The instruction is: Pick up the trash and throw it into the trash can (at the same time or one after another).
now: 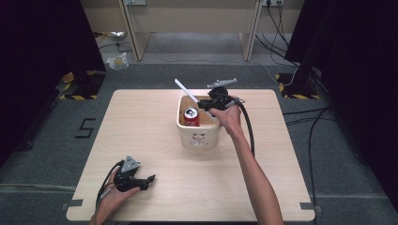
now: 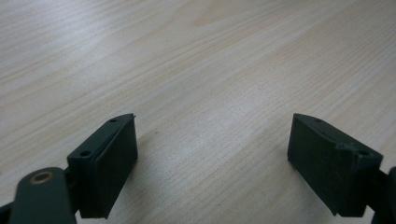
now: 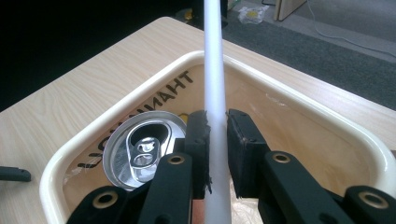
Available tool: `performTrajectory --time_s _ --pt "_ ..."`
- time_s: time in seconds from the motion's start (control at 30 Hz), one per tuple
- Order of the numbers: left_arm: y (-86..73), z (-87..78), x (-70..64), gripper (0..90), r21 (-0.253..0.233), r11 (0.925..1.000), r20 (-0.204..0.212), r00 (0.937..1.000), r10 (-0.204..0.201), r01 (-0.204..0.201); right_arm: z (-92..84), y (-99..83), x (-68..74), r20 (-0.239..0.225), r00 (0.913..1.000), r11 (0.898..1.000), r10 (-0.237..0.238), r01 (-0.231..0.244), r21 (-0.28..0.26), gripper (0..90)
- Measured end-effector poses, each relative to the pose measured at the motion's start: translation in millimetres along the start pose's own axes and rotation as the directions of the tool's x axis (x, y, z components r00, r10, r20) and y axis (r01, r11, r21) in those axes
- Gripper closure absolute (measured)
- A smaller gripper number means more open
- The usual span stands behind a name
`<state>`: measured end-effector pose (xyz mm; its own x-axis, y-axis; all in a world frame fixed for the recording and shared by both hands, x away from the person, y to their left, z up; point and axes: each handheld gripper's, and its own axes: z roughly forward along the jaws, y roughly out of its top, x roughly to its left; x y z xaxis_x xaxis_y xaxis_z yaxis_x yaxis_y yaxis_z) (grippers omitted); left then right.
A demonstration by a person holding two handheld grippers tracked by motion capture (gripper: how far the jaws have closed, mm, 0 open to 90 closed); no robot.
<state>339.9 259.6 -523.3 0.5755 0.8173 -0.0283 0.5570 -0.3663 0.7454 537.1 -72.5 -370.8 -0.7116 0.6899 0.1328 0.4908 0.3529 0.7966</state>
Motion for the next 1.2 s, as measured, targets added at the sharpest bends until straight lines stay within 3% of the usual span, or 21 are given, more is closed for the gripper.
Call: performTrajectory --time_s 0.77,1.2 --pt "-0.2 0.3 -0.2 15.3 -0.004 1.0000 -0.003 1.0000 -0.001 0.001 9.2 -4.0 3.6 0.023 0.9994 0.997 -0.028 0.026 0.073 78.1" --pt "0.0 0.0 0.0 15.3 0.000 1.0000 0.000 1.0000 0.000 0.000 -4.0 -0.5 -0.4 0.050 0.9987 0.999 0.010 -0.012 0.034 61.5"
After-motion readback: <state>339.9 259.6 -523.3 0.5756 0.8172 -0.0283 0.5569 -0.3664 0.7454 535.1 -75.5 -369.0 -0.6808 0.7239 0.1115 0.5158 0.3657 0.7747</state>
